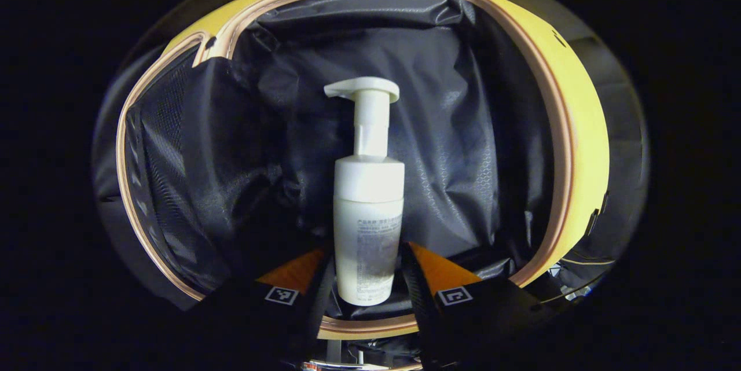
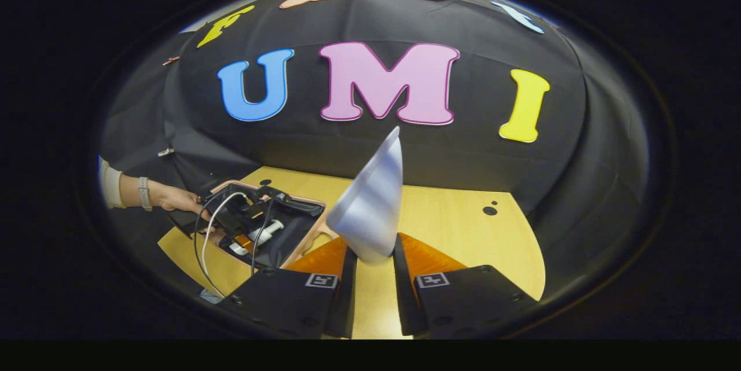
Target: First open the suitcase, pack the skin care products into it, and then close the suitcase.
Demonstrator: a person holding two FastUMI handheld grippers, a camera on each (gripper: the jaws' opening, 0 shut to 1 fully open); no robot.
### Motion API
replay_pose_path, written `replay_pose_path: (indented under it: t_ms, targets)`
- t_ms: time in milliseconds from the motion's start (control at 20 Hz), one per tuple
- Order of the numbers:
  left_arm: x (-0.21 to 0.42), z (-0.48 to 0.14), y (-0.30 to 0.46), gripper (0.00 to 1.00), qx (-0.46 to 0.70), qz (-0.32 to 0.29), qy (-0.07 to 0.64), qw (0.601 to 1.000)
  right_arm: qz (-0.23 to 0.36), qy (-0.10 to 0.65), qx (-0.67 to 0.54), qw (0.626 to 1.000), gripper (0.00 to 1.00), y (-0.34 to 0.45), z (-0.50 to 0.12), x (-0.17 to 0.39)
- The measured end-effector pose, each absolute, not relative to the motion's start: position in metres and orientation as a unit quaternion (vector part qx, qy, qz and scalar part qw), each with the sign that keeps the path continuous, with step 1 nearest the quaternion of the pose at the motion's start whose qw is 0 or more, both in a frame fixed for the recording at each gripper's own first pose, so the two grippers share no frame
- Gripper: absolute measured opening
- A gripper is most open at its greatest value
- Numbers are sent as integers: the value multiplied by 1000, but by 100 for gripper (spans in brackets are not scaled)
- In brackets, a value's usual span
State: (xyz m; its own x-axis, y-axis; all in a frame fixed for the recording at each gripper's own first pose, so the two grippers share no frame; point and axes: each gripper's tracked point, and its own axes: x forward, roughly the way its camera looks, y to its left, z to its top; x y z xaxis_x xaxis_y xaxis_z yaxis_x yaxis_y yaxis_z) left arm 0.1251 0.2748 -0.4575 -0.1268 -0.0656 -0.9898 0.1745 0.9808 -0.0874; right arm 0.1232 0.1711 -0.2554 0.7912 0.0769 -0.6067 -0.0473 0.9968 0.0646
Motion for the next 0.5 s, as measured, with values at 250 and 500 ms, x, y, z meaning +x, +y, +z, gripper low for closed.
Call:
replay_pose_path:
  t_ms: [250,500]
  targets:
    - [171,-381,280,84,103,-151,559,809,94,369,73,922,34,238,-277,143]
    - [163,-301,317,90,41,-110,443,889,179,457,156,857,34,346,-321,167]
